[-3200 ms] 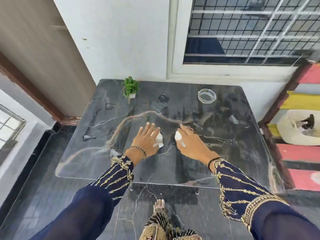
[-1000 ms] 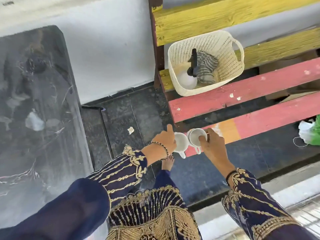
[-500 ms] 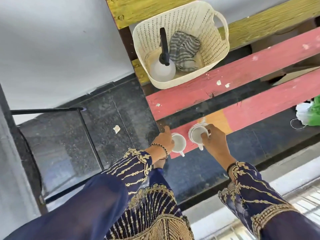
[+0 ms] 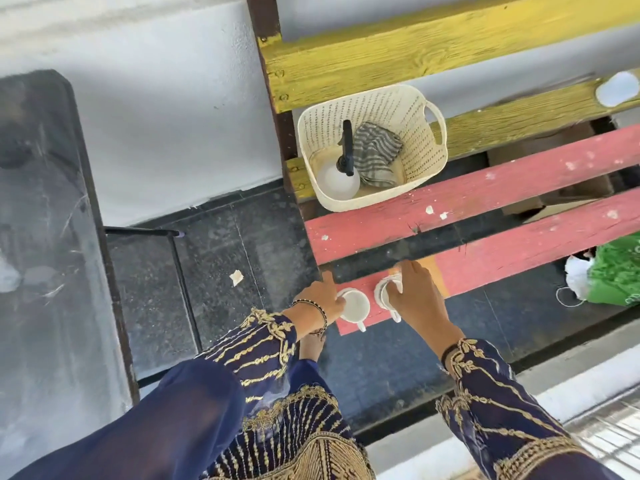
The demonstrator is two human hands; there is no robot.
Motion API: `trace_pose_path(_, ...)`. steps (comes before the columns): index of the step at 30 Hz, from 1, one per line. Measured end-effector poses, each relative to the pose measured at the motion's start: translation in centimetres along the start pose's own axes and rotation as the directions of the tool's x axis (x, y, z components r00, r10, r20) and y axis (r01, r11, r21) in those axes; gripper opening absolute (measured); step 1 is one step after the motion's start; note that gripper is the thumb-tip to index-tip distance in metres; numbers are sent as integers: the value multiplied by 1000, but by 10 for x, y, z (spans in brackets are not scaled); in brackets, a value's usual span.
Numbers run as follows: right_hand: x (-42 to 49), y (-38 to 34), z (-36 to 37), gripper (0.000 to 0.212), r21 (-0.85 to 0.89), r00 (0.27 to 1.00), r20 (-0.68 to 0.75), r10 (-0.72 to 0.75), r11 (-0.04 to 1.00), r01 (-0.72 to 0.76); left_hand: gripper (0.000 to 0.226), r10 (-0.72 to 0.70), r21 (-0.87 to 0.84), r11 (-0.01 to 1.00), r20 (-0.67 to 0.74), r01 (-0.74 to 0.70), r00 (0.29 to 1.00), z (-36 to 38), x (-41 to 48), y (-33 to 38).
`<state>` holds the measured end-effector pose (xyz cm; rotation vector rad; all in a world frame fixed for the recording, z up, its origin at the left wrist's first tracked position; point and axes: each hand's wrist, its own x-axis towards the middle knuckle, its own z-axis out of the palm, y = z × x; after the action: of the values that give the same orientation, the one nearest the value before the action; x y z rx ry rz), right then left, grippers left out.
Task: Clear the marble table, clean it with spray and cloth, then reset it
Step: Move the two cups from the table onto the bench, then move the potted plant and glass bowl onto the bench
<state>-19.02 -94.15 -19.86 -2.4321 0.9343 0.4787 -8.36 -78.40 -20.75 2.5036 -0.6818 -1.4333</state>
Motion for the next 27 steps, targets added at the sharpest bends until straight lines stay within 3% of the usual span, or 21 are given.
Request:
trace_pose_path(5, -10, -78, -20, 28, 56, 988, -15, -154, 986, 154, 48, -19, -43, 999, -140, 13, 990, -52, -45, -21)
trace_pose_path(10, -25, -189, -29, 24, 156, 928, -76, -364, 915, 372, 41, -104, -165, 985, -330, 51, 938, -113, -106, -73)
trace_pose_path(16, -72, -341, -16, 17, 145, 782, -105, -614, 769, 623, 32, -254, -380, 924, -548, 32, 797, -172, -188, -168)
trace_pose_path(22, -116, -478, 25, 18, 140, 670, -59, -740, 658, 739, 26, -399, -491, 870, -660, 35, 636, -209, -262, -286)
trace_pose_path(27, -140, -574, 77, 14, 137, 604, 26, -797, 601, 787, 27, -432, -519, 855, -700, 10, 569, -226, -306, -394)
